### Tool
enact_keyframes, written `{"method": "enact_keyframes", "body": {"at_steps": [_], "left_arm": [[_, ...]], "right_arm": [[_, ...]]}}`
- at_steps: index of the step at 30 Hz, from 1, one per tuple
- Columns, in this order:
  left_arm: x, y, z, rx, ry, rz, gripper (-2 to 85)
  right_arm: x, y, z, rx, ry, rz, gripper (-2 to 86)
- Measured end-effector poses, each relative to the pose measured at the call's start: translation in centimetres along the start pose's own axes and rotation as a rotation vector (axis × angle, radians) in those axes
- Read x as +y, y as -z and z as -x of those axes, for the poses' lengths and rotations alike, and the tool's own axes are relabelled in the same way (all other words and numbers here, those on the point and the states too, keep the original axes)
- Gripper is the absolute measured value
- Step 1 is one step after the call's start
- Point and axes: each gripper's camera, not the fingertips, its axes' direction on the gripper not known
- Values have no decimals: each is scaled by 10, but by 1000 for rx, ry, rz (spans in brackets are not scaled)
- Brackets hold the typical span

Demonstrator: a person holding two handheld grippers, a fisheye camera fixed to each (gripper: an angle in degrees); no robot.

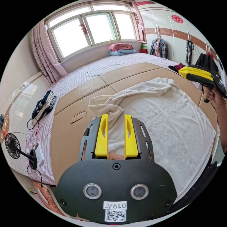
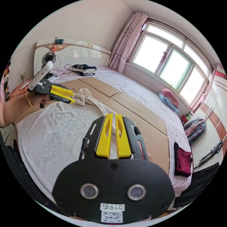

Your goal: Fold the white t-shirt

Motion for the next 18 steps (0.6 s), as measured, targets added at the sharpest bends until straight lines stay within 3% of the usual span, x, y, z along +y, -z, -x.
{"method": "enact_keyframes", "body": {"at_steps": [11,14,18], "left_arm": [[-41,-38,35,-42,17,175,33],[-46,-21,68,-35,60,143,20],[-50,1,137,119,207,67,13]], "right_arm": [[-2,-82,-16,-117,16,231,69],[-7,-91,-22,-188,-17,264,76],[-21,-97,-21,-176,12,255,81]]}}
